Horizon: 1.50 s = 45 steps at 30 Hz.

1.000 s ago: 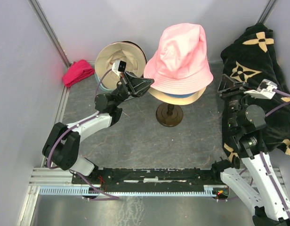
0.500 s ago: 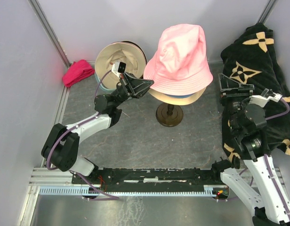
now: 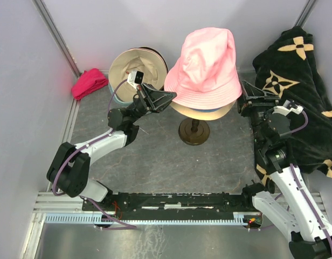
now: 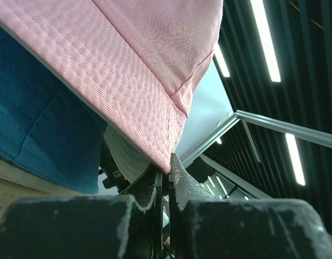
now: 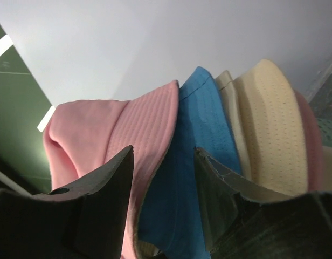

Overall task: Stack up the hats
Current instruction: Stack the hat on the hat.

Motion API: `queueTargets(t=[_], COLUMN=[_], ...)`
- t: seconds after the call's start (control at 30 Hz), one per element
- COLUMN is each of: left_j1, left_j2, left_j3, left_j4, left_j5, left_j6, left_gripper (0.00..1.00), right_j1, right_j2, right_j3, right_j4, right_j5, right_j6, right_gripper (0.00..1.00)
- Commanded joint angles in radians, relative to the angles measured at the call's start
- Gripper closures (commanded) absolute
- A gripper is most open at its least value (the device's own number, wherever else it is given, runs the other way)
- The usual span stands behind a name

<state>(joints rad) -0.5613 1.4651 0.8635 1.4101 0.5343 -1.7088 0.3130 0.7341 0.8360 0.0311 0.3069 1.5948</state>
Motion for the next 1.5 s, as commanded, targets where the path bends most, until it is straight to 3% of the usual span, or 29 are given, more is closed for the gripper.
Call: queueTargets(t=[0.0,0.63,0.8,1.07,1.47], left_j1=[0.0,0.0,0.0,0.001,0.004], left_j2=[-0.032,-0.004,0.001,-0.005,0.012], left_j3=[0.001,0.033,0.028,-0.011,-0.066], left_j4=[0.021,0.014,0.018,0.021,0.053], left_j5=[0.042,0.076,0.079,0.046,-0.023], left_j6=[0.049,0.052,0.052,0.061,0.058], left_gripper=[0.97,0.97,0.97,0.97,0.97], right_j1=[-0.002,-0.011,-0.036,-0.078,-0.127], right_j2=[0.007,0.172,0.185,0.146,0.137], right_j3=[-0.015,-0.044,-0.054,-0.097,-0.134], right_j4=[0.151,0.438,0.481,0.444,0.358], right_j5=[-0.015,-0.06,-0.067,-0.078,-0.106], right_j6=[0.071,0.212,0.238,0.236,0.168], right_gripper=[0.44,0.45,0.58,0.98,0.98])
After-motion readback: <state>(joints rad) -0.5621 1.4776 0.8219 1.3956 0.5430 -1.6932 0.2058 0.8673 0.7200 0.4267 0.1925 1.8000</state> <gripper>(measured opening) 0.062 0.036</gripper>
